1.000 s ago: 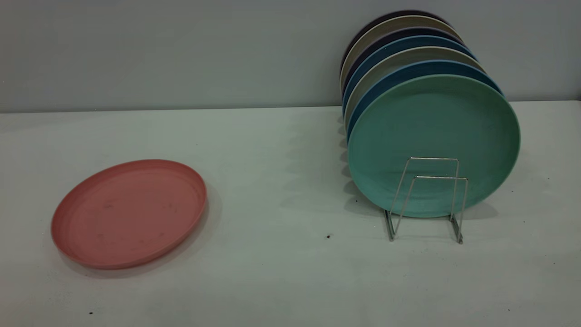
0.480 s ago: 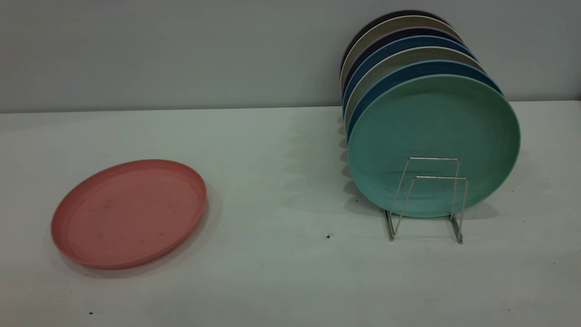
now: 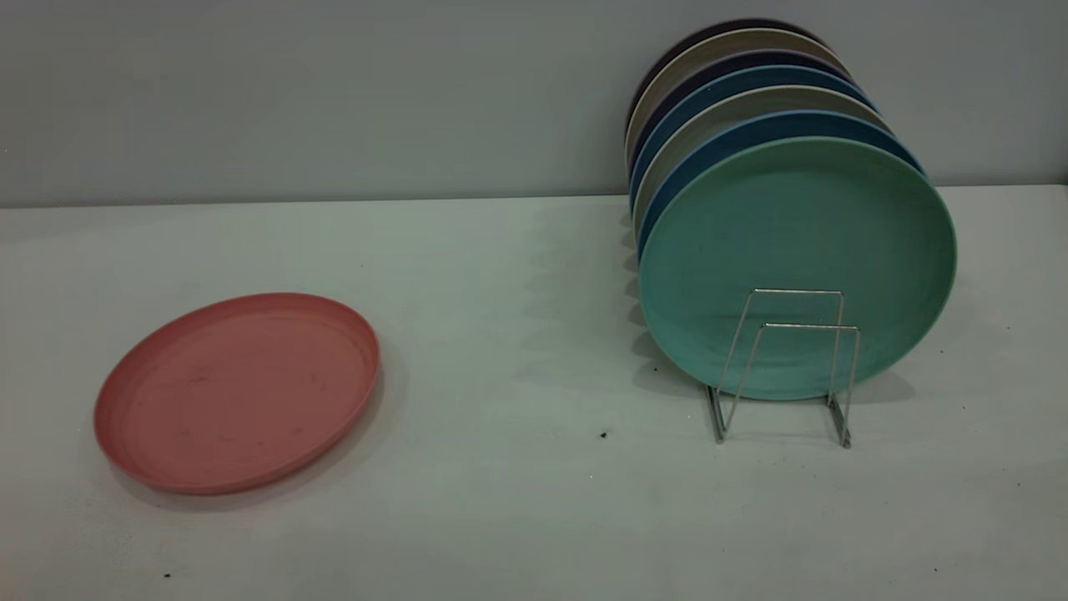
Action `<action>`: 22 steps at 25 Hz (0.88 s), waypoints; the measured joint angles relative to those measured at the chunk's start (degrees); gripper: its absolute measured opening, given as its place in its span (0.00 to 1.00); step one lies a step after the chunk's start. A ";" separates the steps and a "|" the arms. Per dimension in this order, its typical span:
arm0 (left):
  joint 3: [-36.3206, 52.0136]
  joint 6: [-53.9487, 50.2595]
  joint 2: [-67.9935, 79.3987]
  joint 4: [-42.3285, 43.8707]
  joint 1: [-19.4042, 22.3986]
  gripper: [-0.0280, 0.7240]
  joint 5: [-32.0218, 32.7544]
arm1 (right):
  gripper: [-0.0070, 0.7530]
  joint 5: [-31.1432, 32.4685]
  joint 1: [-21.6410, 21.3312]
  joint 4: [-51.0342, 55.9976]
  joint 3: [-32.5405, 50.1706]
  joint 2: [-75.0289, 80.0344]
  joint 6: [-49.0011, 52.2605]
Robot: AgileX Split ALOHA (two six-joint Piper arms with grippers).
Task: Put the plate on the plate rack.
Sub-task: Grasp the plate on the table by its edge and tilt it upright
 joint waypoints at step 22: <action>-1.67 -12.14 27.43 9.15 -1.90 0.49 -18.72 | 0.54 -13.19 7.19 3.02 -0.23 21.90 0.87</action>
